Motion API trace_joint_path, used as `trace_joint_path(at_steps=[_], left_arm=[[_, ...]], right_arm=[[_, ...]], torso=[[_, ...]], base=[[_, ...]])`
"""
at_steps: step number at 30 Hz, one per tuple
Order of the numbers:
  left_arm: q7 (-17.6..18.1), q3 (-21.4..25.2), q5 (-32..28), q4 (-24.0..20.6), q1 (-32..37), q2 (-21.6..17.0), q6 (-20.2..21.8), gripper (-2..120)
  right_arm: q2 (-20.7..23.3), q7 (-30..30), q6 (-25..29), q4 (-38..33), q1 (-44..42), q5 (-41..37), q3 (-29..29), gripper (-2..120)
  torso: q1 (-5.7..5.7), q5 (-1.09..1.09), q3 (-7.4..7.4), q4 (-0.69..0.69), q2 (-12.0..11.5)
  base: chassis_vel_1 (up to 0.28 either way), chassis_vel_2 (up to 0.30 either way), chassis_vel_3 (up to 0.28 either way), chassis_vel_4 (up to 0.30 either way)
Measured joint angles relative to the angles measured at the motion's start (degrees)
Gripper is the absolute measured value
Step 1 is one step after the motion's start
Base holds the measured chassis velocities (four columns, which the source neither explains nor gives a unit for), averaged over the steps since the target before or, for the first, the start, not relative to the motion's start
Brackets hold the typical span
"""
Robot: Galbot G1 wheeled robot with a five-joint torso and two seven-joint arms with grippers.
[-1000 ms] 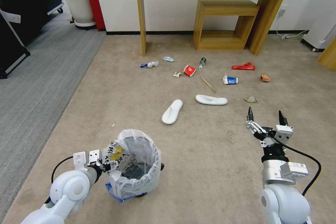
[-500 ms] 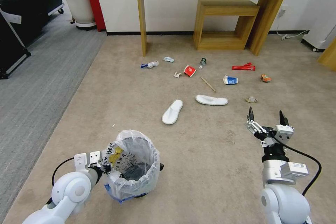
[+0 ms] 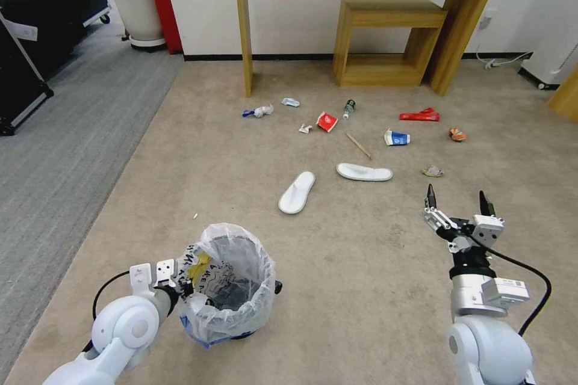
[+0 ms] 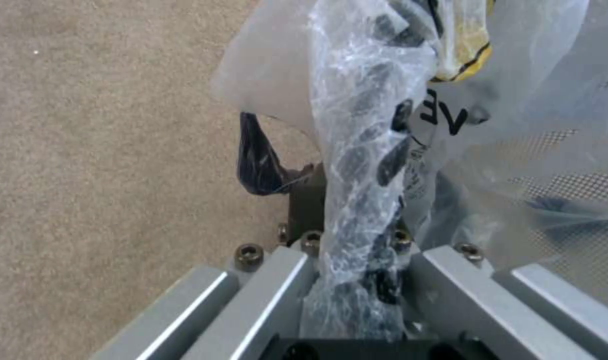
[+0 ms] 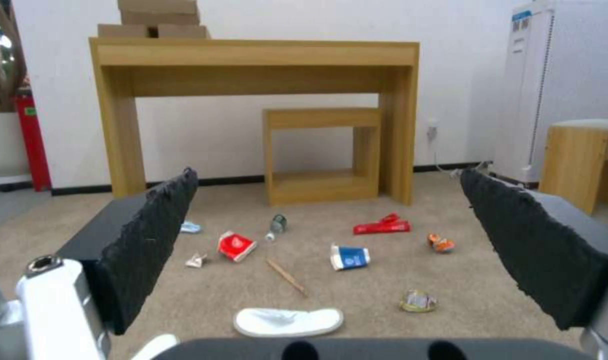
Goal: Pick up the trash bin and place the garbage on the floor into it.
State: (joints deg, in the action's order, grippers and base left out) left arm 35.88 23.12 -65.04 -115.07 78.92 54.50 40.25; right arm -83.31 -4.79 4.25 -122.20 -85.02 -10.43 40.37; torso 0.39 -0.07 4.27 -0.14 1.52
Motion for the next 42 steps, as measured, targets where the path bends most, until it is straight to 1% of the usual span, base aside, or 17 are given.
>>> trace_joint_path(at_steps=[6,9,12,14,18,20,22,23,25,30,32,42], left_arm=[[-0.06,2.31,-0.56,-2.46,1.49,0.84,0.37,0],[-0.05,4.65,-1.44,-4.35,2.30,1.41,0.38,0],[0.09,6.02,-2.40,-5.48,2.60,1.65,0.38,0],[0.12,6.09,-2.45,-5.54,2.61,1.65,0.37,0],[1.01,7.81,-4.45,-7.32,3.09,1.47,0.37,0],[1.73,9.20,-5.45,-9.50,4.12,0.92,0.37,0],[1.75,9.57,-5.39,-11.89,5.66,0.61,0.37,0],[1.75,9.57,-5.39,-11.89,5.66,0.61,0.37,0],[1.70,9.59,-4.89,-13.48,6.70,0.55,0.38,0],[1.59,9.65,-4.17,-14.83,7.89,0.42,0.43,0],[1.50,9.93,-3.92,-15.42,8.61,-0.25,0.43,0],[1.13,10.17,-3.63,-15.05,8.85,-1.17,0.40,0]], right_arm=[[0.44,-0.37,-0.92,-0.39,-0.30,-0.43,-0.34,100],[0.54,-0.55,-1.54,-0.82,-0.62,-0.31,-0.55,100],[0.64,-0.67,-1.86,-1.11,-0.88,-0.36,-0.64,100],[0.64,-0.67,-1.86,-1.11,-0.88,-0.36,-0.64,100],[0.77,-0.72,-1.93,-1.35,-1.05,-0.64,-0.66,100],[1.04,-0.96,-2.23,-1.66,-1.33,-1.93,-0.85,100],[1.40,-1.14,-2.47,-1.90,-1.60,-2.91,-0.93,100],[1.40,-1.14,-2.47,-1.90,-1.60,-2.91,-0.93,100],[1.80,-1.34,-2.72,-2.28,-1.88,-3.83,-0.90,100],[2.39,-1.60,-3.27,-3.18,-2.44,-4.99,-0.56,100],[2.59,-1.81,-4.04,-4.04,-2.81,-5.61,-0.25,100],[2.79,-2.62,-3.95,-4.54,-2.74,-5.58,0.06,100]], torso=[[0.01,0.03,0.00,0.00,0.00],[0.01,0.05,0.00,0.01,-0.01],[0.00,0.05,-0.01,0.00,-0.01],[0.01,0.05,-0.01,0.00,-0.01],[0.01,0.07,-0.01,0.00,-0.01],[0.00,0.07,-0.02,0.01,0.00],[0.01,0.07,-0.02,0.01,0.00],[0.01,0.07,-0.02,0.01,0.00],[0.00,0.07,-0.02,0.01,0.01],[0.00,0.06,-0.02,0.01,0.00],[0.00,0.07,-0.02,0.01,0.01],[0.00,0.07,-0.02,0.01,0.02]], base=[[0.000,0.000,0.000,0.000],[0.000,0.000,0.000,0.000],[0.000,0.000,0.000,0.000],[0.000,0.000,0.000,0.000],[0.000,0.000,0.000,0.000],[0.000,0.000,0.000,0.000],[0.000,0.000,0.000,0.000],[0.000,0.000,0.000,0.000],[0.000,0.000,0.000,0.000],[0.000,0.000,0.000,0.000],[0.000,0.000,0.000,0.000],[0.000,0.000,0.000,0.000]])
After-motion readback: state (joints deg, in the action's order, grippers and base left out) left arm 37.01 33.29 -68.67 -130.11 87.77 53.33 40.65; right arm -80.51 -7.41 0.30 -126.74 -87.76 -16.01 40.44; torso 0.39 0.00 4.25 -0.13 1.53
